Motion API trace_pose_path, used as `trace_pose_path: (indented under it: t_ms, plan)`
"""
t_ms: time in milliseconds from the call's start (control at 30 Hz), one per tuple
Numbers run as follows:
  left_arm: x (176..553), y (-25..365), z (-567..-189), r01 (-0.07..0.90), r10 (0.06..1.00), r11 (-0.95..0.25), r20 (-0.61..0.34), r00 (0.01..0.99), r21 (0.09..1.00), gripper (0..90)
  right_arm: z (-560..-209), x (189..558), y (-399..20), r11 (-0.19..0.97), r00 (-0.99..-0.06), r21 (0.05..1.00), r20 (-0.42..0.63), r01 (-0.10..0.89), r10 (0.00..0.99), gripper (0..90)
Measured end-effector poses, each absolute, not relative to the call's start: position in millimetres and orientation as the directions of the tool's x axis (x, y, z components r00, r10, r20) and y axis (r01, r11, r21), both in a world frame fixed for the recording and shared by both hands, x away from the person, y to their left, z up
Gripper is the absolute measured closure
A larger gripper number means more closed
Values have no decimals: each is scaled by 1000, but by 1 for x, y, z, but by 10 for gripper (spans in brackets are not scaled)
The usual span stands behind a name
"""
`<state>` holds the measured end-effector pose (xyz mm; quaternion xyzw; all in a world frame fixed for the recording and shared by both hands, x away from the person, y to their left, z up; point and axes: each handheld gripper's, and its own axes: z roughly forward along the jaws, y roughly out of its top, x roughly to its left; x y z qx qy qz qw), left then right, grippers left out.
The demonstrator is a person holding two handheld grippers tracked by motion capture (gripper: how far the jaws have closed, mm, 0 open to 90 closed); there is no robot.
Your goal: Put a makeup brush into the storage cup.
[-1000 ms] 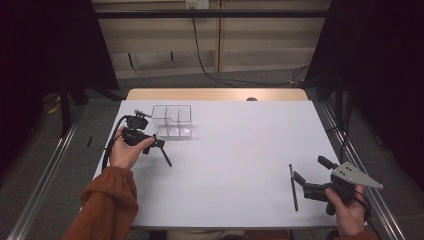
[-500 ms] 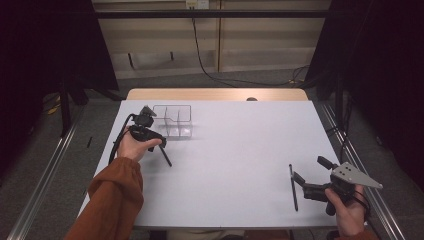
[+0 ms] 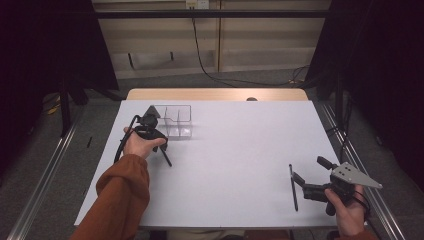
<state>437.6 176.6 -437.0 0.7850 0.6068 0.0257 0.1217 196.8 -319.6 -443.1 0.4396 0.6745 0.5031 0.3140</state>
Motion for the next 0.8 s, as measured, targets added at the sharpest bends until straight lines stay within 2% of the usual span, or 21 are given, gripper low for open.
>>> trace_pose_path:
  t_ms: [167, 500, 633, 800]
  plan:
    - [439, 172, -442, 952, 961, -222, -115, 250, 212, 481, -443, 197, -319, 107, -418, 955, 20, 278, 908, 0]
    - [437, 171, -446, 956, 969, -209, -86, 231, 204, 547, -443, 196, -319, 107, -419, 954, 20, 279, 908, 0]
    - [435, 174, -447, 955, 976, -193, -59, 211, 227, 717, -443, 196, -319, 106, -420, 955, 21, 277, 907, 0]
    - [437, 176, -448, 962, 981, -167, -59, 184, 217, 752, -443, 195, -319, 109, -420, 955, 18, 277, 907, 0]
